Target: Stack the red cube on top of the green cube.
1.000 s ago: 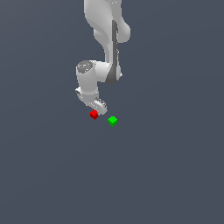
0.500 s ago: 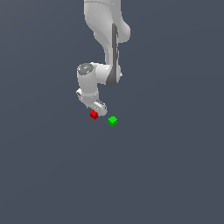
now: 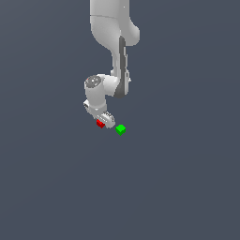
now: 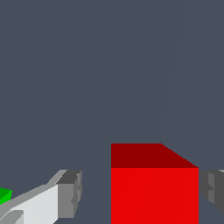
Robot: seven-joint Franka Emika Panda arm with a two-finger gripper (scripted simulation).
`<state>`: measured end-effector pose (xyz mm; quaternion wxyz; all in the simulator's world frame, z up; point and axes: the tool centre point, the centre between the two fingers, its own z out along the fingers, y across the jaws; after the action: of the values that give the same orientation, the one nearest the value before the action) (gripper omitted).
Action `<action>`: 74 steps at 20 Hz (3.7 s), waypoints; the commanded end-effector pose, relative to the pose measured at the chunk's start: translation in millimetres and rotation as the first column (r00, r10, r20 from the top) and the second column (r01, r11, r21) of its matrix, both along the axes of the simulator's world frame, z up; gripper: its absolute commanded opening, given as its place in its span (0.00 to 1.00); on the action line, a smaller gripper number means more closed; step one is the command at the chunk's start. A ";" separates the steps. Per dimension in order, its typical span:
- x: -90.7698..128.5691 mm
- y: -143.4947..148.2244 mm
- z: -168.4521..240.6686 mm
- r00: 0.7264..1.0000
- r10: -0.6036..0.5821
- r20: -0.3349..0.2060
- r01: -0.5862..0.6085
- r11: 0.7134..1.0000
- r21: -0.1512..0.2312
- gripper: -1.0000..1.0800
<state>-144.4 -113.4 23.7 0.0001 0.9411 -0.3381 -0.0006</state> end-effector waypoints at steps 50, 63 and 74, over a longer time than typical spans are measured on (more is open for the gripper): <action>9.6 22.9 83.8 1.000 -0.001 0.002 0.001 1.000 0.000 0.00; 46.9 107.6 43.1 1.000 -0.001 0.002 0.001 1.000 0.001 0.00; 51.1 115.6 39.2 1.000 0.000 0.001 0.000 1.000 0.001 0.96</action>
<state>-93.4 2.2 62.9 -0.0006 0.9411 -0.3381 -0.0002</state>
